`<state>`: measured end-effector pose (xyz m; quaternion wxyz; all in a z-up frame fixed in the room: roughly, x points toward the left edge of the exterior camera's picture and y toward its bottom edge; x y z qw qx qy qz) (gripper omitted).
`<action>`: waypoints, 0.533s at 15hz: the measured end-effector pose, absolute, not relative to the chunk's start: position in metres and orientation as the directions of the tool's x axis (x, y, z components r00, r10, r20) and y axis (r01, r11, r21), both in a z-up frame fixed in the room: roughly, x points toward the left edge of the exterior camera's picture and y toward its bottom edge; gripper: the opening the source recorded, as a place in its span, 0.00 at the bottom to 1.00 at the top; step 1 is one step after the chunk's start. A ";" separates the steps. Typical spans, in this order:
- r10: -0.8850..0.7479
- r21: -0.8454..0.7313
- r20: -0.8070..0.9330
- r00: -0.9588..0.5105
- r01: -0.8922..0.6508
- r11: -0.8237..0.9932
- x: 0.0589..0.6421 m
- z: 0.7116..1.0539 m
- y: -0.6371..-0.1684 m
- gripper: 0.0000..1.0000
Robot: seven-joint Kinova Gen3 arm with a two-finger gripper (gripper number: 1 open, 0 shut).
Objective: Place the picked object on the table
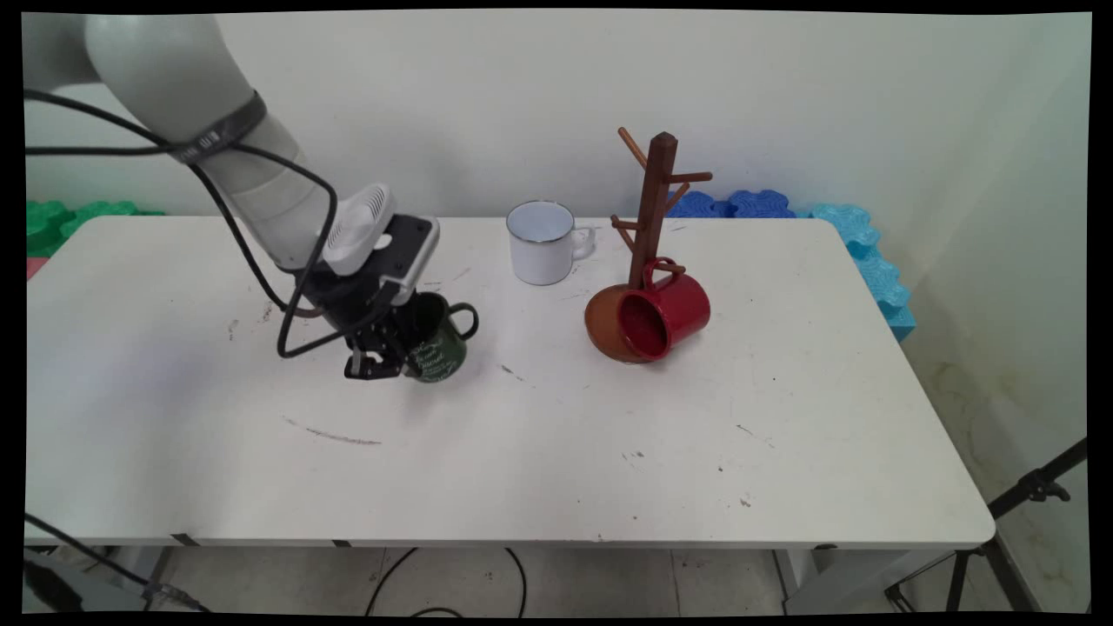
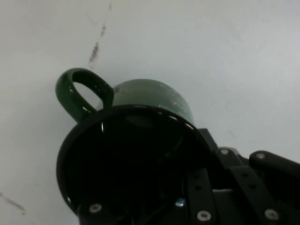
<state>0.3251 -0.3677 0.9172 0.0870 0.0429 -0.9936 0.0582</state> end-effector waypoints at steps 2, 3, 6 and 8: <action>-0.059 -0.100 0.172 -0.983 -0.077 0.992 0.324 0.909 -0.369 0.00; -0.051 -0.096 0.170 -0.984 -0.069 0.993 0.324 0.905 -0.370 0.00; -0.038 -0.086 0.167 -0.985 -0.052 0.995 0.322 0.896 -0.371 0.00; -0.028 -0.079 0.164 -0.986 -0.041 0.996 0.321 0.890 -0.371 0.00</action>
